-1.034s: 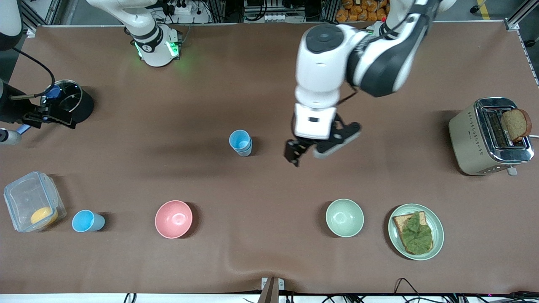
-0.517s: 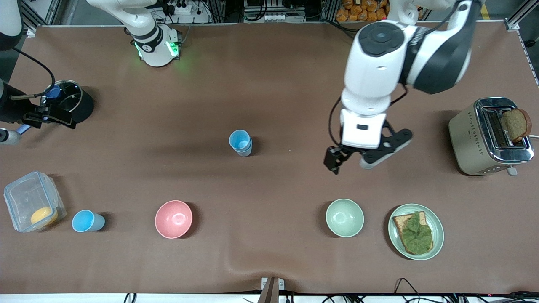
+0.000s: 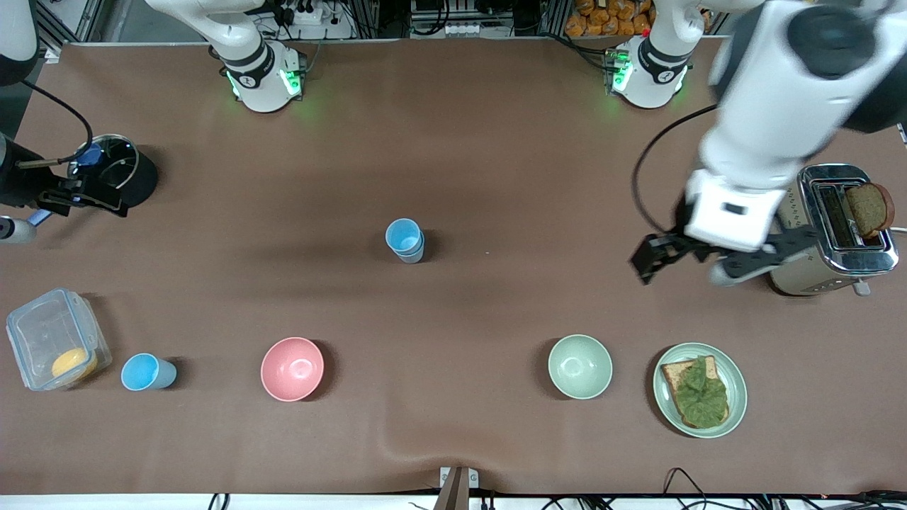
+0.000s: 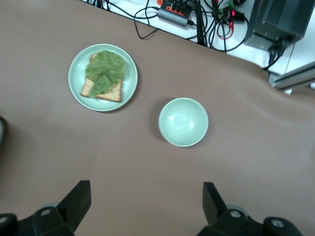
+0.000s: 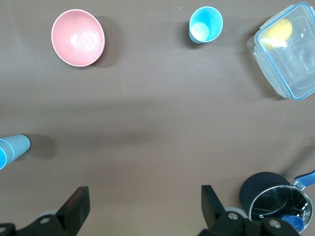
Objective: Stack blue cups with both arms
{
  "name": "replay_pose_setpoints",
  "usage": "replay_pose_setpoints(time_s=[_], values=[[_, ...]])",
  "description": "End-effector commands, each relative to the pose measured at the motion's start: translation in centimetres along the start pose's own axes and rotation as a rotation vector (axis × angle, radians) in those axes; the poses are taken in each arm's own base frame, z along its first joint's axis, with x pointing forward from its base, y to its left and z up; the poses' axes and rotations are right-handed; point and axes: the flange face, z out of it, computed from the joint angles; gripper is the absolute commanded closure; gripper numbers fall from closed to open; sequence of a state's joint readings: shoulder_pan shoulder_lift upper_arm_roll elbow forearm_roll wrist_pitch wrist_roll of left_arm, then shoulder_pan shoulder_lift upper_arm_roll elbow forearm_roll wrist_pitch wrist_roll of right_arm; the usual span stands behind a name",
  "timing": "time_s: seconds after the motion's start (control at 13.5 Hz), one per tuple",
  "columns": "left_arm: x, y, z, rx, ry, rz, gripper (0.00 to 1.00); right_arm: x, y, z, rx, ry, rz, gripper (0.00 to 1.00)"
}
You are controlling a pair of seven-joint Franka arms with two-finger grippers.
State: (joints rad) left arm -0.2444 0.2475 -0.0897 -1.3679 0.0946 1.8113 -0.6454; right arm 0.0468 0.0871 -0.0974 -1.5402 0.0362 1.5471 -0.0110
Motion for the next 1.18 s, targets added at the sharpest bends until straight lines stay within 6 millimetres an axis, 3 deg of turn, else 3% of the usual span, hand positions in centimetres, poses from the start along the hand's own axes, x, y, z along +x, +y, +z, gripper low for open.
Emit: replay_pose_setpoints(time_s=[0.0,0.44,0.59,0.89,1.11], values=[[0.1,-3.6,-1.9,-0.009,-0.048,0.105,0.00,-0.3,-0.1,-0.4,-0.017,-0.001,-0.001,0.00],[1.0,-11.8,-3.5,-0.069,-0.148,0.226,0.00,-0.3,-0.1,-0.3,-0.018,-0.003,0.001,0.00],[0.9,-13.6,-4.0,-0.080,-0.167,0.225,0.00,-0.3,-0.2,-0.3,-0.018,-0.003,-0.001,0.00],[0.6,-15.0,-5.0,-0.068,-0.189,0.209,0.00,-0.3,-0.1,-0.2,-0.018,-0.005,-0.001,0.00],[0.4,-15.1,-5.1,-0.059,-0.203,0.209,0.00,-0.3,-0.1,-0.2,-0.018,-0.008,0.001,0.00]])
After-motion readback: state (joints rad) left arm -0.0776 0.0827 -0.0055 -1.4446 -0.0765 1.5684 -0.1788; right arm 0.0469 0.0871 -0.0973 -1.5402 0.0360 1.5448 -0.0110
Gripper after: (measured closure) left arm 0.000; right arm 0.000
